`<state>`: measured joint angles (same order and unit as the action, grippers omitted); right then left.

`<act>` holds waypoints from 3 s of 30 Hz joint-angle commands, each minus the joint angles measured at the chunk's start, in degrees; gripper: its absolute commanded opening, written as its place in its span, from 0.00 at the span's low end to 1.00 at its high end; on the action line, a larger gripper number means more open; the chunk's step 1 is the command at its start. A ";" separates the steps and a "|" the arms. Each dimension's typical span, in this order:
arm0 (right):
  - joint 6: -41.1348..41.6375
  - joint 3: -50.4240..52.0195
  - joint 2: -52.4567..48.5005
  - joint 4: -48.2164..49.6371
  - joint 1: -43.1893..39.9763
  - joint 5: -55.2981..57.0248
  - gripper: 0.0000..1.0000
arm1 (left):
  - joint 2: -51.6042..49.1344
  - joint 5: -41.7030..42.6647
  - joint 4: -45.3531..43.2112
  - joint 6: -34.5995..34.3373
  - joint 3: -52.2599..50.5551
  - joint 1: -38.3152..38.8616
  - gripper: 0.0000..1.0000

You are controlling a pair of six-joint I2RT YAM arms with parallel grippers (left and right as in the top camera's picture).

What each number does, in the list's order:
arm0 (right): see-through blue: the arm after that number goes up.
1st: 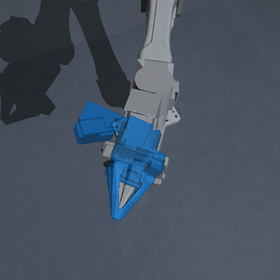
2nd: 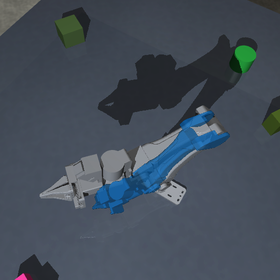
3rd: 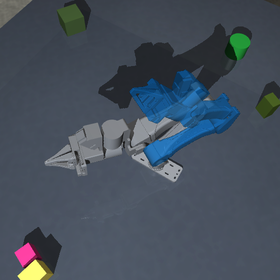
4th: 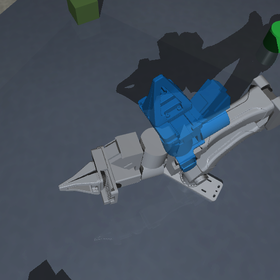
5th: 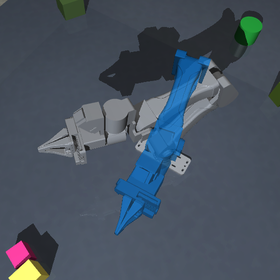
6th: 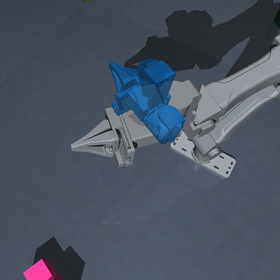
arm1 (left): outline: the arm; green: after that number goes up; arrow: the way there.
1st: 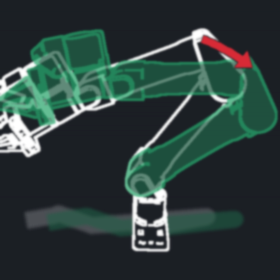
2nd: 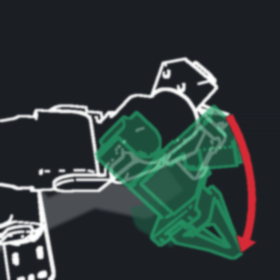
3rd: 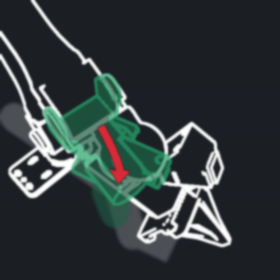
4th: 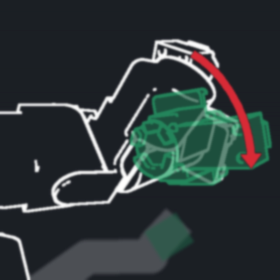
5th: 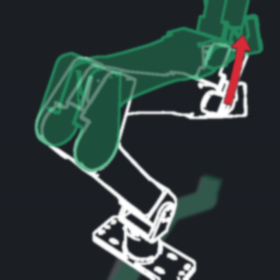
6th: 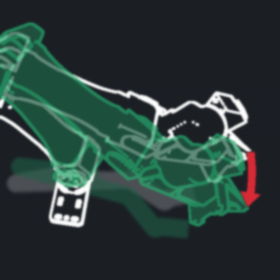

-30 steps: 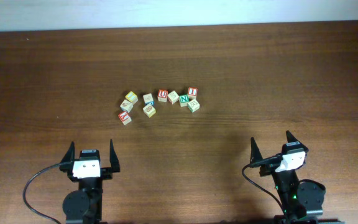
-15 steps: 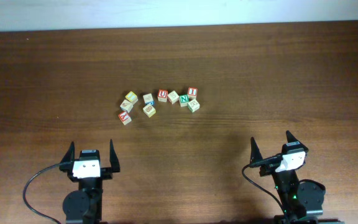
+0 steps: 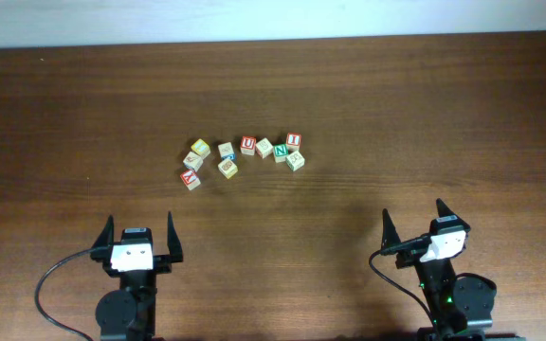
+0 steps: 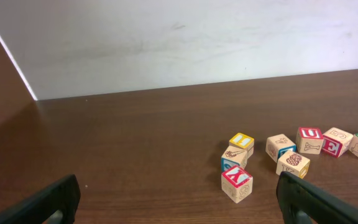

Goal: Rotate 5 blocks

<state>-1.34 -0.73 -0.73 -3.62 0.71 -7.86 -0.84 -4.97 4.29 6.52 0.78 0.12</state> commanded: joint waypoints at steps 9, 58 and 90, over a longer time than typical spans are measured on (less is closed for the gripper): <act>0.07 0.42 0.42 -0.09 -0.35 -0.35 0.99 | 0.50 0.20 0.07 1.09 -0.24 -0.20 0.99; 0.26 -8.20 -1.20 0.90 -0.35 -5.31 0.99 | -3.19 5.25 -1.92 -2.23 8.11 -0.20 0.99; -0.37 -89.77 -92.17 -56.74 10.43 -20.81 0.98 | -80.39 14.23 52.09 -2.16 88.78 -0.17 0.99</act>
<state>-1.39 -88.01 -87.20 -61.19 8.19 -29.78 -78.11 7.77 55.57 4.91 88.53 0.12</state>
